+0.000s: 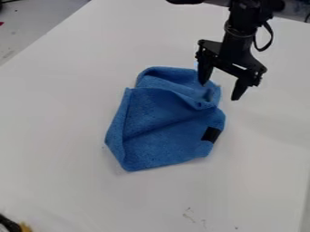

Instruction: Unfold the cloth from right to left

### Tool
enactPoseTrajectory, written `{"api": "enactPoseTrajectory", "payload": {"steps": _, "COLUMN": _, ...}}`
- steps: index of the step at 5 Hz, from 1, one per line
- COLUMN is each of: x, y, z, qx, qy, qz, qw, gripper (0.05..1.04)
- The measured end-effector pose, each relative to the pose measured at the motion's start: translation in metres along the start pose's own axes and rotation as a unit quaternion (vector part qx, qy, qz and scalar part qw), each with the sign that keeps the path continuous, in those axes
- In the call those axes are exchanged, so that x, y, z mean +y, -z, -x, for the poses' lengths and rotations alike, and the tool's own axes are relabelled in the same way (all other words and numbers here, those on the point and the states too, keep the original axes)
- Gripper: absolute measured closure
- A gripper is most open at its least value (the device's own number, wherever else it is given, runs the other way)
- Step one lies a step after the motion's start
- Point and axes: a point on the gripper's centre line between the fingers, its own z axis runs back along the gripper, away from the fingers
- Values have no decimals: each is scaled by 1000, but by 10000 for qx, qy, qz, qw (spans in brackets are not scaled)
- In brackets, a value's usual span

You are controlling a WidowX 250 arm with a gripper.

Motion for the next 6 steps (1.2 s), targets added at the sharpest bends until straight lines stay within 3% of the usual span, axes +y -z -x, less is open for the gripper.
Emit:
{"api": "enactPoseTrajectory", "payload": {"steps": 2, "x": 16, "y": -3, "z": -14, "qx": -120, "qy": 78, "qz": -71, "qw": 9999, "gripper": 83}}
{"api": "enactPoseTrajectory", "payload": {"steps": 3, "x": 15, "y": 12, "z": -3, "qx": -79, "qy": 1, "qz": -102, "qw": 9999, "gripper": 83}}
{"api": "enactPoseTrajectory", "payload": {"steps": 5, "x": 13, "y": 18, "z": -2, "qx": -177, "qy": -39, "qz": -36, "qw": 9998, "gripper": 133}}
{"api": "enactPoseTrajectory", "payload": {"steps": 6, "x": 17, "y": 22, "z": 0, "qx": -136, "qy": -57, "qz": -24, "qw": 9999, "gripper": 415}}
